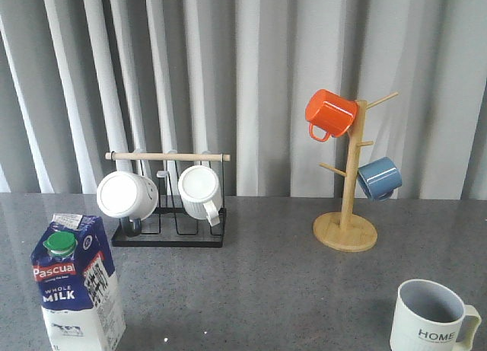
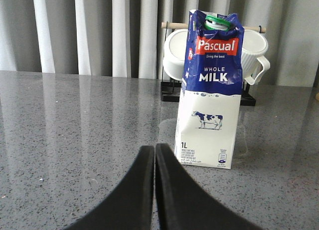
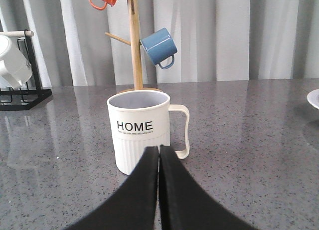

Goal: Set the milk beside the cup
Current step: 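Lower the right gripper around the white HOME mug and close it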

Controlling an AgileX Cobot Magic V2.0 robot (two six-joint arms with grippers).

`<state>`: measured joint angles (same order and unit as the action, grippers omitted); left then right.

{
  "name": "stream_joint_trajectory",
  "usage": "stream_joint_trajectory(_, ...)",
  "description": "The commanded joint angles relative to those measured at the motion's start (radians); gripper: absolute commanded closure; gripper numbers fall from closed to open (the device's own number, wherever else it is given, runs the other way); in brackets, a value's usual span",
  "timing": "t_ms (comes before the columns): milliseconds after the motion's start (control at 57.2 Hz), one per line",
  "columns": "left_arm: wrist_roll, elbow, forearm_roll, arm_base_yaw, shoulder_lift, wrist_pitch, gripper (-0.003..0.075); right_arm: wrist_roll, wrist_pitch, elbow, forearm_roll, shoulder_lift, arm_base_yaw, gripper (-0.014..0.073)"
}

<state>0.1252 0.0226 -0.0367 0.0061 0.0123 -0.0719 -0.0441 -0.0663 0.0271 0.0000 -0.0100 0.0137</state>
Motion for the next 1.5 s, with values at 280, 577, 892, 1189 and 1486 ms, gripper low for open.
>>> stream_joint_trajectory(280,0.000,-0.013,0.006,0.003,0.010,0.072,0.0727,0.003,0.072,0.008,0.000,-0.012,0.001,0.0603)
stream_joint_trajectory(577,0.000,-0.013,0.006,0.003,0.010,0.072,0.0727,0.003,0.072,0.008,0.000,-0.012,0.001,0.0603)
stream_joint_trajectory(892,-0.003,-0.018,-0.001,0.003,0.010,0.103,0.0727,0.003,0.094,0.008,0.000,-0.012,0.001,0.0603)
stream_joint_trajectory(1189,-0.024,-0.108,-0.011,0.004,-0.013,0.299,0.0727,0.056,0.435,-0.051,0.000,0.017,0.001,0.0603)
stream_joint_trajectory(1486,-0.136,-0.604,0.072,0.003,-0.517,0.129,0.0727,0.187,0.233,-0.571,0.013,0.563,0.001,0.0603)
